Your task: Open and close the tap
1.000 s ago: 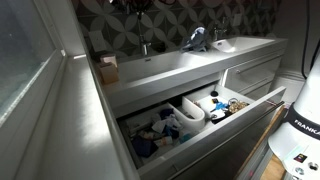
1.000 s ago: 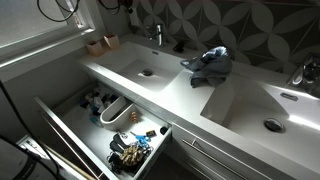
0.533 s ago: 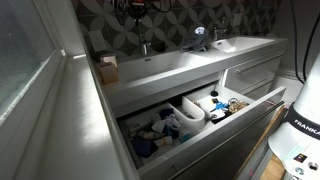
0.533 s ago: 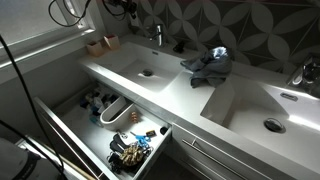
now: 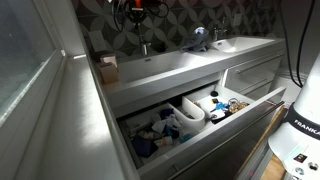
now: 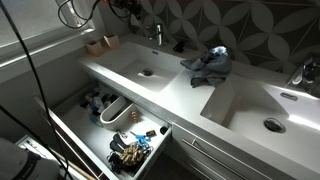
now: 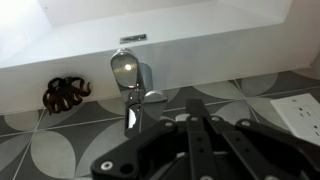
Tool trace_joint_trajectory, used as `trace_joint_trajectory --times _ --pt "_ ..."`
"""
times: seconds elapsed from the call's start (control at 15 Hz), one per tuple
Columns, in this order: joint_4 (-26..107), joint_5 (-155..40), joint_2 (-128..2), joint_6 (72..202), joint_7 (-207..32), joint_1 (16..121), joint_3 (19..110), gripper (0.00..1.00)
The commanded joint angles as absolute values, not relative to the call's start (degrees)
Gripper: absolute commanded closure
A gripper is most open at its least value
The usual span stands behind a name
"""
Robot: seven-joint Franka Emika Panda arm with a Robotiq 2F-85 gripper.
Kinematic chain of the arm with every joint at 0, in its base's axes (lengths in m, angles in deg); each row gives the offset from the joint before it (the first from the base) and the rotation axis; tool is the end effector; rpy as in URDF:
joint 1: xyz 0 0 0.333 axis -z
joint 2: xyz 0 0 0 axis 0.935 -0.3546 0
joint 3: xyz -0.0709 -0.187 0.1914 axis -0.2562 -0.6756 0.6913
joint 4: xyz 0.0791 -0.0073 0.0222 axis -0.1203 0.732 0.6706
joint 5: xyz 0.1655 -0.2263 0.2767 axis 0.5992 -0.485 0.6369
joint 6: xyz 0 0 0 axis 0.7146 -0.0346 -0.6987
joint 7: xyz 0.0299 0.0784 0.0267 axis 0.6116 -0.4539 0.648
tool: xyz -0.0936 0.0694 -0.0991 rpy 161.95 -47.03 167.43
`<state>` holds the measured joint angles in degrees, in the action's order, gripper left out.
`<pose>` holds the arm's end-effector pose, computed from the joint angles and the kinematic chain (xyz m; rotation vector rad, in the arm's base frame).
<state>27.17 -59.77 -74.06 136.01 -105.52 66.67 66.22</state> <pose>0.7424 0.0078 0.4093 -3.0058 0.5054 -0.7444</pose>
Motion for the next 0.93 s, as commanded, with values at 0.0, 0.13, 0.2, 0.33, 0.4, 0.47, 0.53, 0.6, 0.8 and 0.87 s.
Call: trace_joint_trajectory --times 0.0,0.13,0.2,0.33,0.4,0.47,0.53,0.6,0.8,0.87 --pt "22.4 -59.9 -77.8 135.3 -106.1 65.5 64.6 1.0" --pt "21.0 -60.0 -78.9 134.3 -106.3 65.4 64.1 1.0" --pt "20.5 -60.0 -79.4 133.9 -106.4 65.4 63.9 1.0" --pt "19.3 -60.0 -80.6 133.3 -106.3 65.4 63.6 1.0" --pt "18.8 -60.2 -81.1 132.9 -106.4 65.3 63.3 1.0" --pt "18.3 -60.2 -81.5 132.3 -106.5 65.3 63.1 1.0" --pt "17.9 -60.5 -81.9 132.0 -106.7 65.2 62.8 1.0" --pt "17.3 -60.5 -82.4 131.2 -106.7 65.2 62.5 1.0" --pt "15.5 -60.9 -83.3 128.8 -107.2 64.9 61.7 1.0" --pt "14.8 -60.9 -83.8 127.9 -107.2 65.0 61.5 1.0"
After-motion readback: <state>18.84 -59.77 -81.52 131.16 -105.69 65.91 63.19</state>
